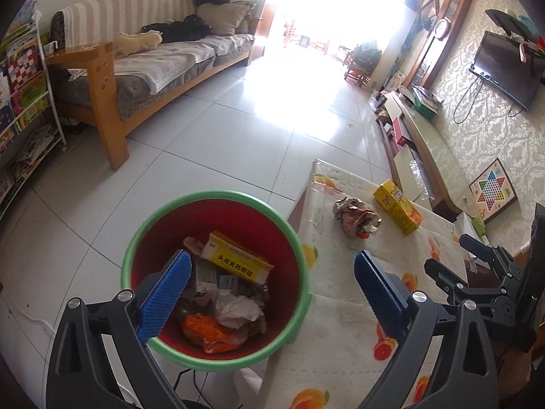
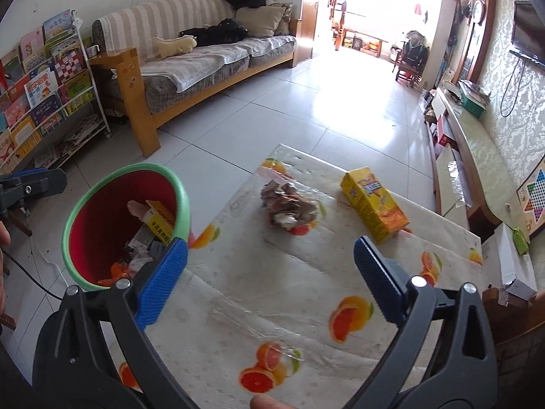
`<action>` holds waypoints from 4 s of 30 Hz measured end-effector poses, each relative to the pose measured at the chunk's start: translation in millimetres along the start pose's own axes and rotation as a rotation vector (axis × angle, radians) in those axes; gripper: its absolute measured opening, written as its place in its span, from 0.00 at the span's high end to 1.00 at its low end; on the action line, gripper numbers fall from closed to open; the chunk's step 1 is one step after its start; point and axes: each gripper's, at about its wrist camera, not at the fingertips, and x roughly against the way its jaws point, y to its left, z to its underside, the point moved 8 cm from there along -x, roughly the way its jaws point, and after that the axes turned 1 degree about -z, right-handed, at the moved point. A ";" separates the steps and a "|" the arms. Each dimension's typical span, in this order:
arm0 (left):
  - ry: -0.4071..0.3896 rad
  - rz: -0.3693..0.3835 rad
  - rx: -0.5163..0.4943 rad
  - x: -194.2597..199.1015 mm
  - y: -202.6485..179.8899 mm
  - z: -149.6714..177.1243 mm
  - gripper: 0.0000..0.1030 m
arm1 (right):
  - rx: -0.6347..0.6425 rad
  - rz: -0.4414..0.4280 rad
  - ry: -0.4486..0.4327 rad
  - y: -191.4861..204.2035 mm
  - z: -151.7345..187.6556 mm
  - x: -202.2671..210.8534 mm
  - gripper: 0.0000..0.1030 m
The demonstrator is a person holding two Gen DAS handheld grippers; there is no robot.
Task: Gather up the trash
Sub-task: 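Move both open grippers back over the table toward the remaining trash, then grasp the crumpled brown paper with the left gripper while the right gripper grasps the yellow iced tea carton, then carry the crumpled paper and iced tea carton over the red bin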
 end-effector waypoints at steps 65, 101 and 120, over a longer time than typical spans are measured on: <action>0.223 -0.121 -0.118 -217.8 -153.0 -14.2 0.60 | -0.042 0.069 0.159 -174.7 9.2 -133.5 0.39; 0.140 0.011 -0.240 -128.4 -177.7 18.0 0.61 | -0.290 0.169 0.266 -239.0 72.2 -132.8 0.28; 0.067 0.052 -0.246 -68.6 -182.5 12.1 0.61 | -0.302 0.148 0.057 -210.1 58.9 1.5 0.46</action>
